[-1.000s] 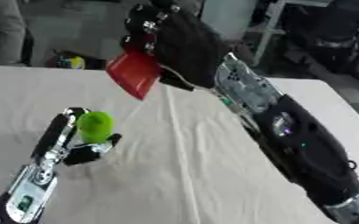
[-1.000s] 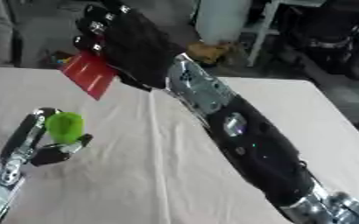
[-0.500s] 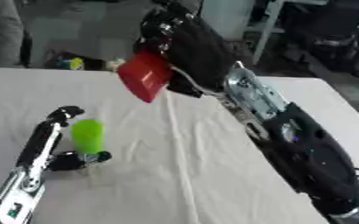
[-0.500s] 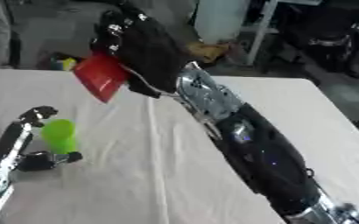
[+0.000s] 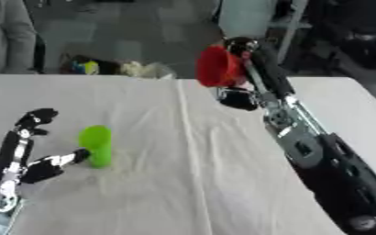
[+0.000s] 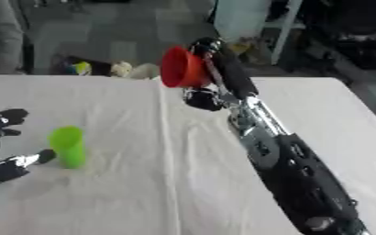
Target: Pour the contents of one cup into another cup.
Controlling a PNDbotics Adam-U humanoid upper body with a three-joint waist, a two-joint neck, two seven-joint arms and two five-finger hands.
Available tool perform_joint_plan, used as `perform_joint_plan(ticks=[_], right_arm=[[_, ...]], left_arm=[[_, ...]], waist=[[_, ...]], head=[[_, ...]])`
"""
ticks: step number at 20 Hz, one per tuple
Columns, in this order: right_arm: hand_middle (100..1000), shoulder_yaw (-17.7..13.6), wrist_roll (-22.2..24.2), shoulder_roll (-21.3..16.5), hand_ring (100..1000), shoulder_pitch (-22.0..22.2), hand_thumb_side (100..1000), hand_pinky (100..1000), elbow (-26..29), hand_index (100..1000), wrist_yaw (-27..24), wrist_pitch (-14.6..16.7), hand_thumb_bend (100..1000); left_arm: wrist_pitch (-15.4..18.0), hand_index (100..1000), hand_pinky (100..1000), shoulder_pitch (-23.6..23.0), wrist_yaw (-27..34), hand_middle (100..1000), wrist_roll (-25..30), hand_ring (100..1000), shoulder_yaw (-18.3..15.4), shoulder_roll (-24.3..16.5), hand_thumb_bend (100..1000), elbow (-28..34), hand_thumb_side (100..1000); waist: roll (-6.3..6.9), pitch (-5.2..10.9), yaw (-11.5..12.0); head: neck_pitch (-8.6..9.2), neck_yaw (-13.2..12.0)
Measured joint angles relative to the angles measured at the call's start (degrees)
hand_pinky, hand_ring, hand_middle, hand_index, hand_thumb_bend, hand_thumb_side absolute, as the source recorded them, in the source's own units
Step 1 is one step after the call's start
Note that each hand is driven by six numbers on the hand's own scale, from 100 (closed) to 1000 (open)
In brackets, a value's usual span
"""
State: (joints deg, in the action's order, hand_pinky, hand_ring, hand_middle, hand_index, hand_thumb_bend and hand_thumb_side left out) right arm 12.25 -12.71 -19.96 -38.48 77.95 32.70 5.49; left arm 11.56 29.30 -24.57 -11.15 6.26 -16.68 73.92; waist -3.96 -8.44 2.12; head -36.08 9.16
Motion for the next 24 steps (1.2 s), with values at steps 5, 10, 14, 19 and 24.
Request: perform_joint_plan(ticks=[5,10,14,19,24], right_arm=[[100,-0.2,2.0,0.1,827,0.7,100,854,-9.6,336,-7.8,2.0,100],[100,0.1,4.5,1.3,852,0.2,326,870,-17.9,375,-7.3,5.7,100],[100,0.1,5.5,2.2,880,-0.3,541,895,-21.7,438,-2.5,8.1,130],[506,0.2,9.6,2.5,1000,-0.3,834,1000,-23.9,874,4.9,11.2,690],[663,-0.2,15.8,2.4,1000,-0.3,879,1000,-24.0,936,10.6,14.1,761]], left_arm=[[-0.7,811,695,-0.2,4.4,804,0.9,787,-0.2,0.0,1000,5.9,669],[-1.2,809,692,-0.4,7.0,800,1.9,784,-0.2,0.0,1000,10.3,667],[-1.4,808,691,-0.6,7.9,798,2.5,782,-0.1,0.0,1000,12.0,667],[-1.6,808,691,-0.8,8.3,798,2.7,783,-0.1,0.0,1000,13.1,667],[-1.7,807,692,-1.1,8.4,798,2.8,783,-0.1,0.0,1000,13.3,665]], waist=[[0.71,-0.39,1.0],[1.12,-0.53,1.6],[1.15,-0.6,1.9],[1.13,-0.67,1.8],[1.01,-0.6,1.3]], head=[[0.59,0.5],[0.94,1.0],[0.95,1.2],[0.94,1.3],[0.91,1.5]])
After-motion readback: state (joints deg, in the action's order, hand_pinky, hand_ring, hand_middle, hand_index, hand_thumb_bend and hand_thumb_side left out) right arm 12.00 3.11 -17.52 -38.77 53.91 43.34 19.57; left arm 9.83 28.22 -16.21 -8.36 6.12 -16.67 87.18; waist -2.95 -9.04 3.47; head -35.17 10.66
